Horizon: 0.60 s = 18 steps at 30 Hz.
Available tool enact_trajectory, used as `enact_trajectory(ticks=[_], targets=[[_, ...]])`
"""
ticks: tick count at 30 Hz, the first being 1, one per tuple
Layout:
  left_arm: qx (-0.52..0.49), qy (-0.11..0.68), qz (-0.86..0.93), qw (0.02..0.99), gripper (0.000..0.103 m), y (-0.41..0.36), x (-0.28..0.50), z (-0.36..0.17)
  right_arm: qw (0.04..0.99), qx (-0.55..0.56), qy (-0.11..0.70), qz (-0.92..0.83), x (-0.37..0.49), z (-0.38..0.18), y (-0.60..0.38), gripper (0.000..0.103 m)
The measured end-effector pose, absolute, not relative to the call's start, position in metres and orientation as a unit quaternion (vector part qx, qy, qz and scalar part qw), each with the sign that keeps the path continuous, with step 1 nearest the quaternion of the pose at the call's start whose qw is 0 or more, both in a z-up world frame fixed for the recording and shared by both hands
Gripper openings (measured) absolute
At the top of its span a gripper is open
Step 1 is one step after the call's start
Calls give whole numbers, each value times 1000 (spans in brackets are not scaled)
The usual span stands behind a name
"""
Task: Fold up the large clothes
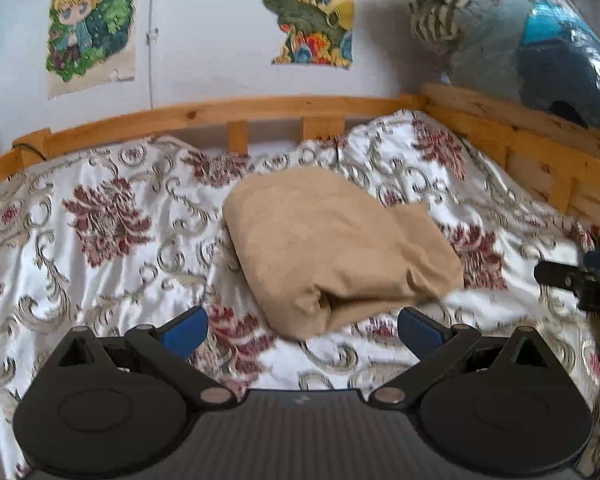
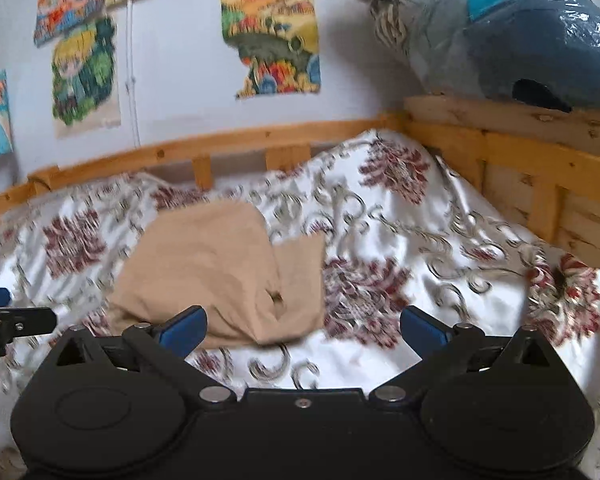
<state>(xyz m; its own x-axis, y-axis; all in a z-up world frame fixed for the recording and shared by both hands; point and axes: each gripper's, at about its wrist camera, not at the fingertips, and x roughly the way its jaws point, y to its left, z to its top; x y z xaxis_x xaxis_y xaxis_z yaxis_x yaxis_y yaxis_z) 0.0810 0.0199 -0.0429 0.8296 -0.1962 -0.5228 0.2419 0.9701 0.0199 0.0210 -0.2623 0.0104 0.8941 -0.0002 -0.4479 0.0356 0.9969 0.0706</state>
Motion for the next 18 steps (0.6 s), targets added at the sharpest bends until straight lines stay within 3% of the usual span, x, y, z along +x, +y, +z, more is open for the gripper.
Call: enact_trajectory(ticks=[18], targets=[[18,306,-85,948,102,29,90,-56,963,31,266,-29,31,-3,-264,102]])
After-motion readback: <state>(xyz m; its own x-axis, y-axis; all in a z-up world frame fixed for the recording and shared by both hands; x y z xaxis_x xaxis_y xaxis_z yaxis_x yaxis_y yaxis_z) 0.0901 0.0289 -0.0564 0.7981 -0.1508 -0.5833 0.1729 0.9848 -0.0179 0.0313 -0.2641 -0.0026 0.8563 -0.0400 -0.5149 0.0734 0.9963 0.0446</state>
